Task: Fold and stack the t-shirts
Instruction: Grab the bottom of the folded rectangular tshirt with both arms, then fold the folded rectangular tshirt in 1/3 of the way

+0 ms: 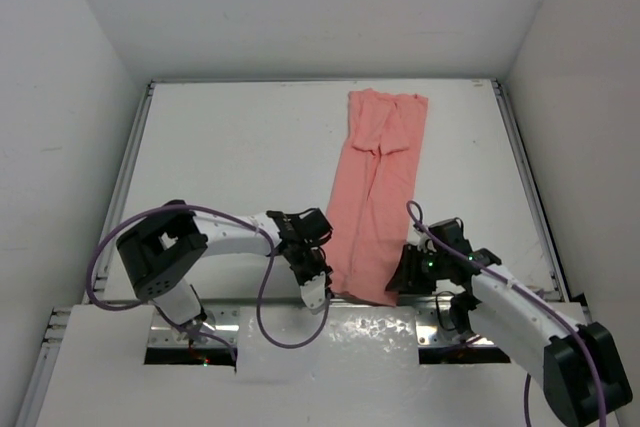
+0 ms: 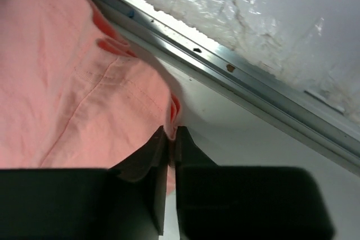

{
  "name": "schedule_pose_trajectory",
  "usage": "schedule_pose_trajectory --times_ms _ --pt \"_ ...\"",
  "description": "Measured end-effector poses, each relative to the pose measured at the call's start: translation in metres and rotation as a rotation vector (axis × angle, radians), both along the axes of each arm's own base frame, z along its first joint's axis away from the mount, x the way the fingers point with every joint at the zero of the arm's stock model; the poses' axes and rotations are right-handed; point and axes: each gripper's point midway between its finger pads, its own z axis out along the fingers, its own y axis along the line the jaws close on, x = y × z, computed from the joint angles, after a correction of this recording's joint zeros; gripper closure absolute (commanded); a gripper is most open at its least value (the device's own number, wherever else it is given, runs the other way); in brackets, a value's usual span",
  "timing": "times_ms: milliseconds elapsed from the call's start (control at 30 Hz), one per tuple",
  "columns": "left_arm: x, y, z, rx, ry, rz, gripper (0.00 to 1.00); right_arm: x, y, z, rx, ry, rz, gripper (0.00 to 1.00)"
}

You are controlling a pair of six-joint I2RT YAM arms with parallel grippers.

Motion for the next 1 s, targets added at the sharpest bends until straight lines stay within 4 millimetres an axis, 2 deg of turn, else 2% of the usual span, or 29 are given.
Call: schedule_pose_trajectory --times_ms 33,100,200,267,467,567,633,700,767,900,1000 --pt "0.001 -0.002 0.0 -0.002 0.005 0.008 1.0 -0.001 0.001 -0.001 0.008 0.006 -0.006 0.66" --pt "0.002 -0.005 0.0 -0.005 0.009 0.021 1.0 -0.003 0.002 -0.002 0.016 0.018 -0.017 0.73" --pt "0.001 -0.007 0.001 0.001 0.03 0.043 1.0 -0.007 0.002 -0.005 0.02 0.044 -0.034 0.93" --pt "0.0 -0.007 0.002 0.008 0.045 0.057 1.0 -0.009 0.002 -0.007 0.02 0.063 -0.041 0.99" --pt "0.002 -0.015 0.017 0.026 0.104 0.13 1.0 -0.01 -0.006 -0.003 -0.04 0.085 -0.04 1.0" --pt "0.009 -0.02 0.036 0.024 0.172 0.216 1.0 0.007 -0.007 0.018 -0.056 0.058 -0.046 1.0" --pt "0.028 -0.027 0.056 -0.005 0.204 0.292 1.0 0.027 -0.008 0.037 -0.061 0.009 -0.064 1.0" --pt "0.056 -0.032 0.081 -0.052 0.22 0.382 1.0 0.053 -0.013 0.059 -0.061 -0.051 -0.1 1.0" --pt "0.078 -0.035 0.103 -0.086 0.232 0.46 1.0 0.073 -0.02 0.072 -0.065 -0.087 -0.132 1.0" --pt "0.123 -0.041 0.134 -0.13 0.286 0.622 1.0 0.101 -0.035 0.081 -0.086 -0.095 -0.191 1.0" --pt "0.158 -0.049 0.14 -0.147 0.329 0.744 1.0 0.124 -0.043 0.084 -0.104 -0.098 -0.228 1.0"
